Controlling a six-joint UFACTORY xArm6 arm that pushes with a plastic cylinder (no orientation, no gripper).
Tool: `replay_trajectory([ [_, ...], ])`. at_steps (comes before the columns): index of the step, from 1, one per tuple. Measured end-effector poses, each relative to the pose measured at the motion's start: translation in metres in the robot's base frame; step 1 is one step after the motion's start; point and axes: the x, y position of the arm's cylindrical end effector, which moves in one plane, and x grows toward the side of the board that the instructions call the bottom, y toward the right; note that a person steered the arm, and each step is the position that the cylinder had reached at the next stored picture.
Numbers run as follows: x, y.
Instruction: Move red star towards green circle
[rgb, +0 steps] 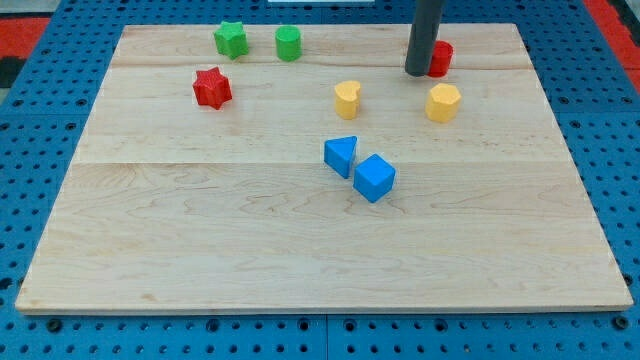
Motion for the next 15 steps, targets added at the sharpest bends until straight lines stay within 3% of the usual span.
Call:
replay_trajectory([
  [2, -0.007, 0.036],
  [4, -0.011, 0.020],
  [6, 0.008, -0.160],
  [8, 0.087, -0.274],
  [9, 0.073, -0.339],
  [10, 0.070, -0.322],
  [12, 0.024, -0.285],
  [15, -0.013, -0.177],
])
